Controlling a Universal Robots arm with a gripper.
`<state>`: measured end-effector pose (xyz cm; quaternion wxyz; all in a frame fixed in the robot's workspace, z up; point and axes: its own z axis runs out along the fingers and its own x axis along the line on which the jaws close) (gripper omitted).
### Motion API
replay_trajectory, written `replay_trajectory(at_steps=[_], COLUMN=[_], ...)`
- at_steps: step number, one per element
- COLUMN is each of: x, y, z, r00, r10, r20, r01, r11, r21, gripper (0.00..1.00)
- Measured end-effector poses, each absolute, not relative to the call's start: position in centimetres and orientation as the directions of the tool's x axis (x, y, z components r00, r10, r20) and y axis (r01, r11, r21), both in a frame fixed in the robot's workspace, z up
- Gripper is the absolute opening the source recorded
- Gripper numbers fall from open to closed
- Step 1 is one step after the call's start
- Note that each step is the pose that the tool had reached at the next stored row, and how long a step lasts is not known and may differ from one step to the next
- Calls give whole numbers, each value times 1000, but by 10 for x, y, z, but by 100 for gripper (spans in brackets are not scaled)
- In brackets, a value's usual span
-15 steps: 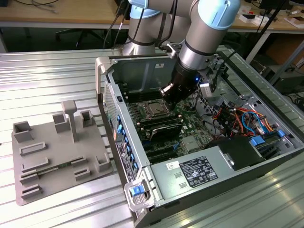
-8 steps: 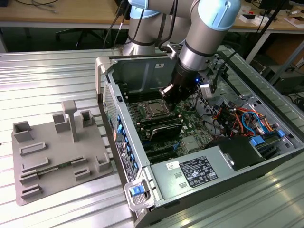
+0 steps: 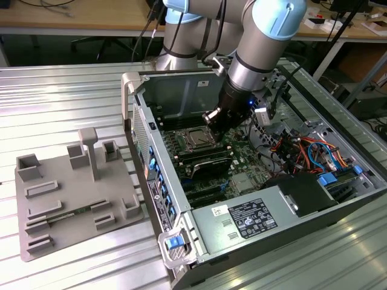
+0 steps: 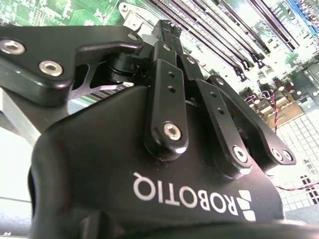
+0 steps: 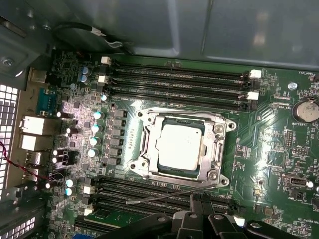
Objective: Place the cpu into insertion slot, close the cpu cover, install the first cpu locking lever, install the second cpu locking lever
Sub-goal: 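Install the second cpu locking lever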
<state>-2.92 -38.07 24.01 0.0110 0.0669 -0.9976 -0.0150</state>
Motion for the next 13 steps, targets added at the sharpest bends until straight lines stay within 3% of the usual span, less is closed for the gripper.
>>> replay_trajectory(at_steps=[13], x=[-29], y=[-381], z=[230], r00=[-991], r10=[-134], r20=[20], r01=[-133], r11=[991], r21=[31], gripper=[11])
